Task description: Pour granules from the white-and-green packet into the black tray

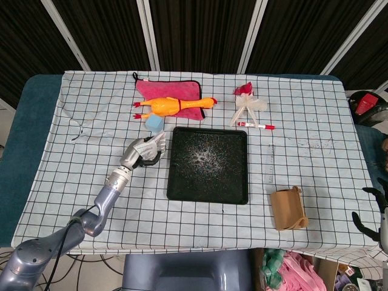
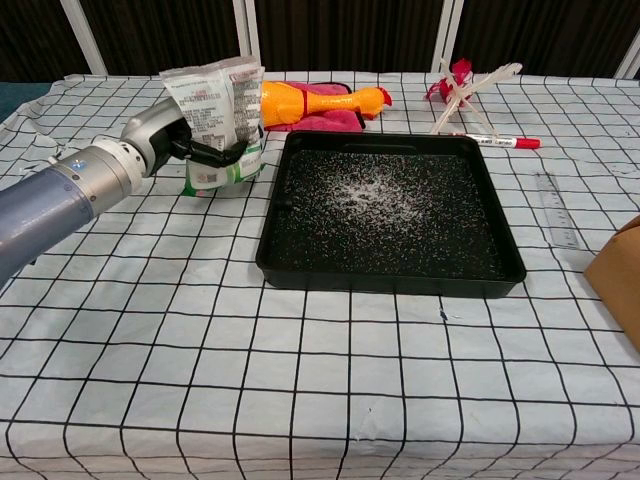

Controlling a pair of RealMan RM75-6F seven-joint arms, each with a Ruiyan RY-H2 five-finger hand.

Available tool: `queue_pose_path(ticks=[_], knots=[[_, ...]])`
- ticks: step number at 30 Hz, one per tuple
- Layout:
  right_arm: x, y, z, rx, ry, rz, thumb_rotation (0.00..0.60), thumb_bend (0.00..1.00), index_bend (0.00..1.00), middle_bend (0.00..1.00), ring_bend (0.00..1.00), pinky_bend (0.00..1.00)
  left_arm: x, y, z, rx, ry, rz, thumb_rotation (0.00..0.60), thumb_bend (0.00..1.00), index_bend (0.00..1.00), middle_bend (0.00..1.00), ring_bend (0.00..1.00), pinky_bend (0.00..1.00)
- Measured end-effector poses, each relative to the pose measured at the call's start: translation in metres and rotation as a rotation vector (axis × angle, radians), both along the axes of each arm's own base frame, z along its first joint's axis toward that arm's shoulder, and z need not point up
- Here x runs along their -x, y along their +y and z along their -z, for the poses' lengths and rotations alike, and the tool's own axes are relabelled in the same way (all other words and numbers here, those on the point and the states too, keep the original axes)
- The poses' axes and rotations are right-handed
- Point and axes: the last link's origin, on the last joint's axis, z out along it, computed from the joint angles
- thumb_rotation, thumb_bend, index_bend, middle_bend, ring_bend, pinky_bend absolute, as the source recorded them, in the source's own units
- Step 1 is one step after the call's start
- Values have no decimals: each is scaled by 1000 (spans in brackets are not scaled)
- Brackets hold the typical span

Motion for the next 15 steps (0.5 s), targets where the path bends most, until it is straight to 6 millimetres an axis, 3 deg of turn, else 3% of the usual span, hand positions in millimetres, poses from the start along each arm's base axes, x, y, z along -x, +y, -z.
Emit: queue_pose_path(ticks=[8,15], knots=[[0,0,0,-3,1,-2,600,246,299,86,145,291,8,5,16,17,-6,-76,600,617,496,499,323,434],[0,0,0,-2,1,-2,600,246,299,86,145,291,4,10,24,12,-44,-115,600,617,496,500,323,435]])
